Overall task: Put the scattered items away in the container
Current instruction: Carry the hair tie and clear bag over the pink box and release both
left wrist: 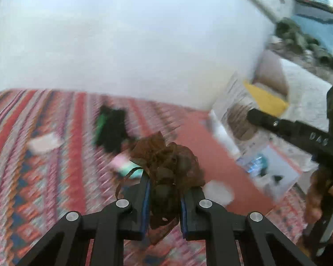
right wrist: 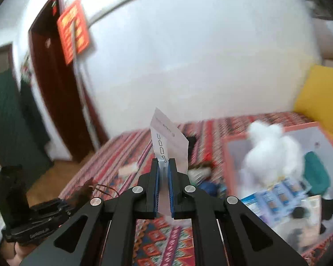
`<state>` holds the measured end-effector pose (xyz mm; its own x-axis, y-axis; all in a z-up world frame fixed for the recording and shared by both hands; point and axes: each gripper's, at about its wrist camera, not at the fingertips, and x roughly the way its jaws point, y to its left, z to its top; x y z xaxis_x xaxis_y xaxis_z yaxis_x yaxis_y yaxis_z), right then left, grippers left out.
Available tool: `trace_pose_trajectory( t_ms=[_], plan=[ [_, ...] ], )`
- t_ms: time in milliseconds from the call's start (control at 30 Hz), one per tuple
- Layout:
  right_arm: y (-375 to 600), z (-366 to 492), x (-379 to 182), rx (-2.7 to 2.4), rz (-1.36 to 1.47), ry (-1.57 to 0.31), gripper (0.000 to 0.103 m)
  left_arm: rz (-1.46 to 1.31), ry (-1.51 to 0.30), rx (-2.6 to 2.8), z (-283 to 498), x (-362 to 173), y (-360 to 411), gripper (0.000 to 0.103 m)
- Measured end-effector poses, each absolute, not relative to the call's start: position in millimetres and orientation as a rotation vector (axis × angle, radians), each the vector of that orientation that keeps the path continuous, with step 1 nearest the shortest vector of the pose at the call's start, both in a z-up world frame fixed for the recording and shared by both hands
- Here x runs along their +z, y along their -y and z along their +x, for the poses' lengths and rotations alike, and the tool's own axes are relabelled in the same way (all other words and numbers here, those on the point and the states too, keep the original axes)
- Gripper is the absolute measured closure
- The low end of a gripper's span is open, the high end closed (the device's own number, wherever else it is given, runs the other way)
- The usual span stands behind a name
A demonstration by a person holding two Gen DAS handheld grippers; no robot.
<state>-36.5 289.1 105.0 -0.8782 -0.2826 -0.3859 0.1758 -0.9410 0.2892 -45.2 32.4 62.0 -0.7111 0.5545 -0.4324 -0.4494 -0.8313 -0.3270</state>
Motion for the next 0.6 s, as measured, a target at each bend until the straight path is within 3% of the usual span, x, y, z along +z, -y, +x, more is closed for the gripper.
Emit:
trace_pose_trajectory(
  t_ms=[333,600],
  plan=[
    [-416,18,133,-3.049,0.458,0.701,0.096,-0.576,0.037,2.271,-58,131,-196,0.088],
    [-454,24,123,-3.083,0.497,0.802,0.095,-0.676,-0.156,2.170,-79,106,-314,0.086]
  ],
)
